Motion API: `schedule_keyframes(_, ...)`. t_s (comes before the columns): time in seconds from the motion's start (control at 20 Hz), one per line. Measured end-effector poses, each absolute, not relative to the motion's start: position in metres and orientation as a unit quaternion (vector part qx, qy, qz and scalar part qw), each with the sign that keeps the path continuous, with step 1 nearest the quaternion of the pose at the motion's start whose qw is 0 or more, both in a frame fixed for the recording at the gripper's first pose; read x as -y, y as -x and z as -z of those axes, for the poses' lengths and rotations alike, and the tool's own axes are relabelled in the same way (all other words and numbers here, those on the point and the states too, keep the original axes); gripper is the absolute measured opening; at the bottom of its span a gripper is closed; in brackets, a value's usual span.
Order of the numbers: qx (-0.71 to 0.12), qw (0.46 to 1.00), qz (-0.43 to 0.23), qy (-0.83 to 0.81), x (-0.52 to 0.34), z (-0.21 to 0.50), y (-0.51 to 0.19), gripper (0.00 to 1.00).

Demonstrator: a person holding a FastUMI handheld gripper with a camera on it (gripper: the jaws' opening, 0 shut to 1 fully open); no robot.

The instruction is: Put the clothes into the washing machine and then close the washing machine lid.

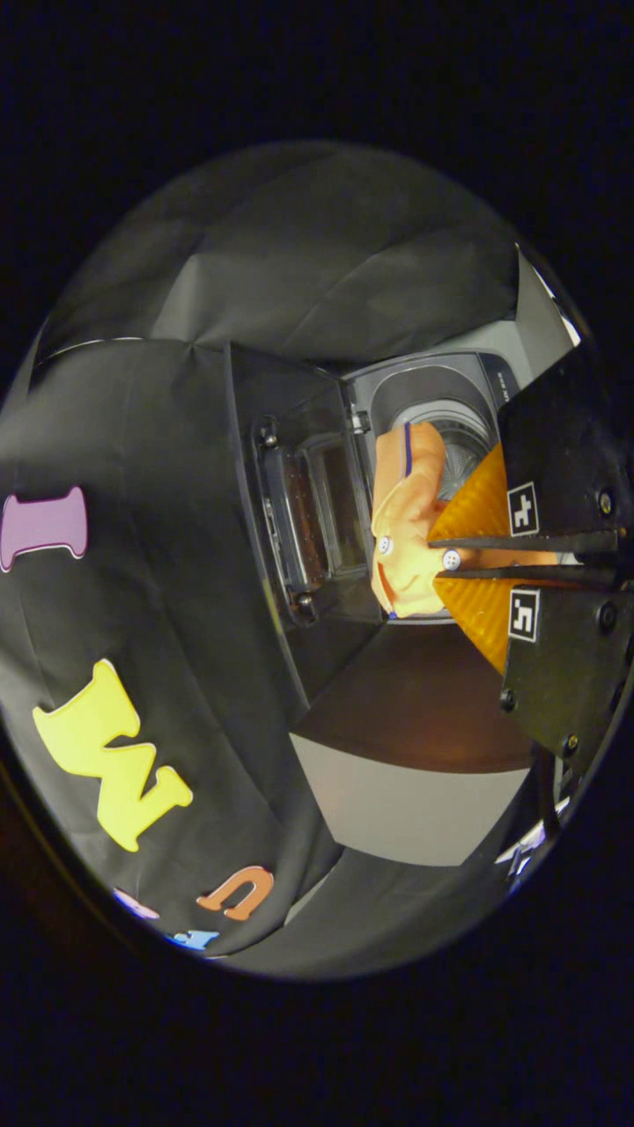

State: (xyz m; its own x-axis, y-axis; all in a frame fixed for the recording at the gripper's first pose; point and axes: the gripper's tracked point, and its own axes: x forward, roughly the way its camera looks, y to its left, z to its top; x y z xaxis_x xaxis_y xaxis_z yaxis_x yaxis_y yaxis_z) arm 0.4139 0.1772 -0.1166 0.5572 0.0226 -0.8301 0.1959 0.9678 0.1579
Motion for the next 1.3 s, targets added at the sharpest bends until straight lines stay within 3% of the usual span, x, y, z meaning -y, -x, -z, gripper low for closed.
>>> schedule_keyframes(0.9, -0.485, 0.867, 0.089, -0.075, -0.161, 0.182, -0.423, 0.09)
schedule_keyframes(1.3, -0.504, 0.855, 0.097, -0.076, -0.162, 0.207, -0.442, 0.16)
